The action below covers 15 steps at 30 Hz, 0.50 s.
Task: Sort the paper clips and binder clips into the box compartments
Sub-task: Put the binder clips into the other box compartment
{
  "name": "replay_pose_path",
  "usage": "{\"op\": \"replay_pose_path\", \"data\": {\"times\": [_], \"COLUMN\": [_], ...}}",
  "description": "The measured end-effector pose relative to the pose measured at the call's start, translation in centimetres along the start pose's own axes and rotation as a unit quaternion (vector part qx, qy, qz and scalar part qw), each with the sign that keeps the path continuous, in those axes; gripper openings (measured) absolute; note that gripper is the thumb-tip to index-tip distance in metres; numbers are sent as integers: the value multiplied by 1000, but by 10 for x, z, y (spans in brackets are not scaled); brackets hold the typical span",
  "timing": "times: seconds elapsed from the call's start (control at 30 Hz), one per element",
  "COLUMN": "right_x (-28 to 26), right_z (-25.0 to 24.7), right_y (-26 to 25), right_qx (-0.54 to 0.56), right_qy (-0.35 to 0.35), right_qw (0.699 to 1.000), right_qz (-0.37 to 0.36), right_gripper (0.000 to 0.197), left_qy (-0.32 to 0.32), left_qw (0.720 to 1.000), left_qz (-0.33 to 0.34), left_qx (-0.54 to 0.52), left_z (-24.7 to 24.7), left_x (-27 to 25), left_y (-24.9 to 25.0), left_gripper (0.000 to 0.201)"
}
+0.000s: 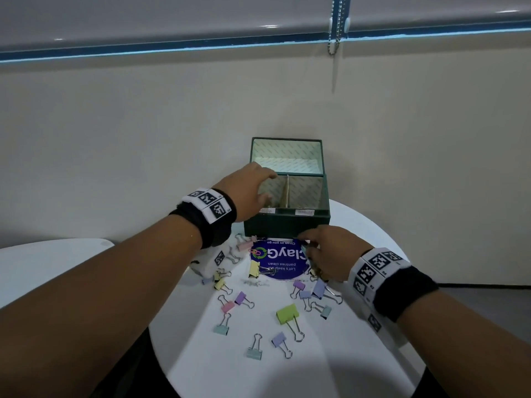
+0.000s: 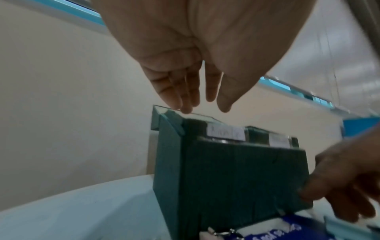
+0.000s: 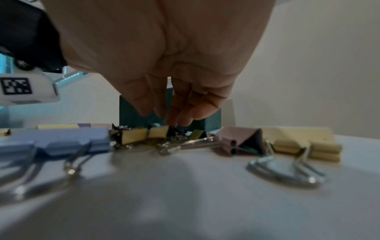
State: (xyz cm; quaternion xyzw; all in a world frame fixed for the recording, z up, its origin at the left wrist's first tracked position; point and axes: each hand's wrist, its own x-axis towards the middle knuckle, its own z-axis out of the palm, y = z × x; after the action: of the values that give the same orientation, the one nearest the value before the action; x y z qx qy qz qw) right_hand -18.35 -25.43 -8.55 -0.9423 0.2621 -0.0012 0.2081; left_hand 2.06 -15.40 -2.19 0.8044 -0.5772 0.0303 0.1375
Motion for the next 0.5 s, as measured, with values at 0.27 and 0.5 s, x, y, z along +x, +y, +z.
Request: {"op": "replay_pose_path", "data": {"times": [0.27, 0.5], "right_x": [13, -1], "right_z": [4, -7], "right_y": [3, -7], "right_qx": [-32, 14], "right_qy": [-18, 82], "right_qw": [999, 995], "right_qz": [5, -57], "right_gripper": [29, 14], "left_qy": [-178, -207], "left_qw": [975, 967], "left_qz": [-131, -144], "left_qx": [36, 21], "left_z": [1, 13], "left_x": [-53, -72], "left_y": [-32, -38], "left_gripper": [32, 19]}}
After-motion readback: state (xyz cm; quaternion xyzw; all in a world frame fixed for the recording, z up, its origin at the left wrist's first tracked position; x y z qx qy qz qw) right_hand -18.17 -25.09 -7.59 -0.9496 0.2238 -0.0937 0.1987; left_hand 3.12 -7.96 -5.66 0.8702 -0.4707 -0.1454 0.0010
